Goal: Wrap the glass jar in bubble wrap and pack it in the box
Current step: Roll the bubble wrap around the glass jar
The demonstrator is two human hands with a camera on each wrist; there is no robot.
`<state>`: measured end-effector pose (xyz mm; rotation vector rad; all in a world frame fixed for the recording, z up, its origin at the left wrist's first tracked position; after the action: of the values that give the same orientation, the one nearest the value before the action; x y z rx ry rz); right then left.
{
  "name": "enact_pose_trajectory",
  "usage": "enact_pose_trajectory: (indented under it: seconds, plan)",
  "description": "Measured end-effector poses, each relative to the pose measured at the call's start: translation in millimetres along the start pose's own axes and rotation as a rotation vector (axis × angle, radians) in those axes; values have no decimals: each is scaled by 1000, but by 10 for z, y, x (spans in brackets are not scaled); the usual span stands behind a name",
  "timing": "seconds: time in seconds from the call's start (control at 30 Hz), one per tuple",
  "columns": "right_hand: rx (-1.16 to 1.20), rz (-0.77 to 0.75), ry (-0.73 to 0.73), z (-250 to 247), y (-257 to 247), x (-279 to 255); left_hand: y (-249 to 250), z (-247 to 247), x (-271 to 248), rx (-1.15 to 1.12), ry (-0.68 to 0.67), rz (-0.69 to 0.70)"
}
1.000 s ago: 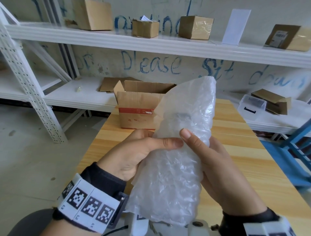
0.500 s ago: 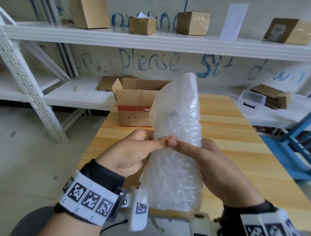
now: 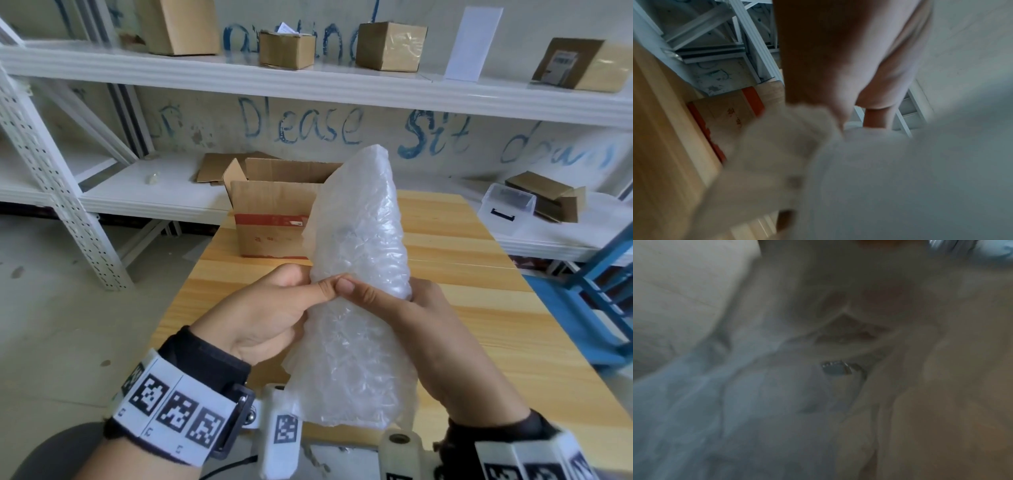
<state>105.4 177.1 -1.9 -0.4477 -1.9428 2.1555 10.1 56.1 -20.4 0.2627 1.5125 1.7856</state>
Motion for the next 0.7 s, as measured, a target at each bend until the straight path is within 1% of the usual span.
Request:
enact_pose_trajectory:
  seconds: [0.1,0.2,0.33,0.37,0.43,0.53,0.7]
  plan:
    - [11,4,-19,-1,-8,-10,-5,15,-2,-28,-6,5]
    - [15,-5,-36,-3,-24,-22,7,42,-9,-40,-25,40]
    - [89,-3,-164,77,-70,-44,57,32,-6,-16,-20,97]
    - [99,-11,-175,88,-76,-43,65,35,-6,-18,-20,104]
    - [98,-41,-142,70,-70,-23,58,68,-1,-33,-31,107]
    - [90,-67,-80,35,-44,8,32,155,-9,-60,-87,105]
    - [98,-100,-33,-23,-64,33,29,159,0,-112,-120,118]
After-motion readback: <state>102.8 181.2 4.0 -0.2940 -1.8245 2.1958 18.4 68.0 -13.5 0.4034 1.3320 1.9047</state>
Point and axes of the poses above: each hand's wrist, its own x-axis towards the middle knuckle, its own z-axis out of the palm, y = z × x, the point moved 6 cm from there along x, towards the middle knuckle, and after that the axes turned 1 degree about x, right-handed, at the moved point
